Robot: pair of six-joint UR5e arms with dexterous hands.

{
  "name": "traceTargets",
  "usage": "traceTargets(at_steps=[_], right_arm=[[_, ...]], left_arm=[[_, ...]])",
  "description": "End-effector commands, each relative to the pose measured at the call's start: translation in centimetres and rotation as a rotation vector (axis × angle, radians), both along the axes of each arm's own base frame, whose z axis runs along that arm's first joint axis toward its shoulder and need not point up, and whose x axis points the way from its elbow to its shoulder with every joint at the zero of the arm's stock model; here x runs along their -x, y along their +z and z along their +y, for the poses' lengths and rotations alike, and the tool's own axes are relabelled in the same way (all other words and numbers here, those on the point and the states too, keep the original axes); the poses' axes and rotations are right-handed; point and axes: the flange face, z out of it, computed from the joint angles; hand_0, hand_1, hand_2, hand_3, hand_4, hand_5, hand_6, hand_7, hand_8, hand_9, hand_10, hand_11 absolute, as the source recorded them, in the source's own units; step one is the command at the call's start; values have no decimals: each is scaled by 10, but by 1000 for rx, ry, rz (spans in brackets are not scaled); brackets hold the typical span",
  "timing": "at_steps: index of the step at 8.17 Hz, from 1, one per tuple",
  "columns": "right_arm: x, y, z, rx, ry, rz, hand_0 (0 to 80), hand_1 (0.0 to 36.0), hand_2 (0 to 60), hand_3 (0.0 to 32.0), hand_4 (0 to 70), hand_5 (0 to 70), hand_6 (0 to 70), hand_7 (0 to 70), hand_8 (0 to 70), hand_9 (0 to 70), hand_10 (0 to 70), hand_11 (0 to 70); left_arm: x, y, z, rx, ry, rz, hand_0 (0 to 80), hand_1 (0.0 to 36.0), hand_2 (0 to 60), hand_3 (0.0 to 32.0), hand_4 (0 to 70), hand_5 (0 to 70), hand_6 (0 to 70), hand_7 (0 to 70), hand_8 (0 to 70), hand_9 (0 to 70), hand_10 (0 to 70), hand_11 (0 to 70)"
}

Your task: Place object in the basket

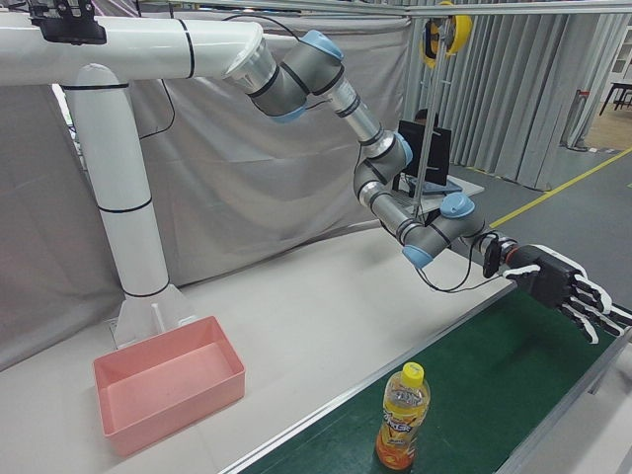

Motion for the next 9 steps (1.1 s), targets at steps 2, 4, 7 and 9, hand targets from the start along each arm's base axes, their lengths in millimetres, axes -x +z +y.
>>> traceTargets(at_steps=[2, 4, 7, 9], right_arm=[[0, 0, 0, -2, -2, 0, 0, 0, 0, 0, 0, 0, 0, 0, 0, 0, 0, 0], [0, 0, 0, 0, -1, 0, 0, 0, 0, 0, 0, 0, 0, 0, 0, 0, 0, 0], [0, 0, 0, 0, -1, 0, 0, 0, 0, 0, 0, 0, 0, 0, 0, 0, 0, 0], [0, 0, 0, 0, -1, 0, 0, 0, 0, 0, 0, 0, 0, 0, 0, 0, 0, 0]], left_arm=[[-4, -14, 13, -30, 11, 2, 570, 203, 0, 0, 36, 285, 10, 1, 33, 38, 123, 204], [-29, -18, 18, -42, 41, -36, 593, 206, 0, 0, 51, 286, 11, 5, 46, 56, 109, 184], [-85, -49, 27, -58, 108, -112, 630, 230, 0, 0, 58, 275, 10, 6, 56, 71, 111, 190], [-134, -80, 30, -96, 171, -90, 624, 233, 0, 0, 50, 262, 4, 5, 53, 67, 113, 193]])
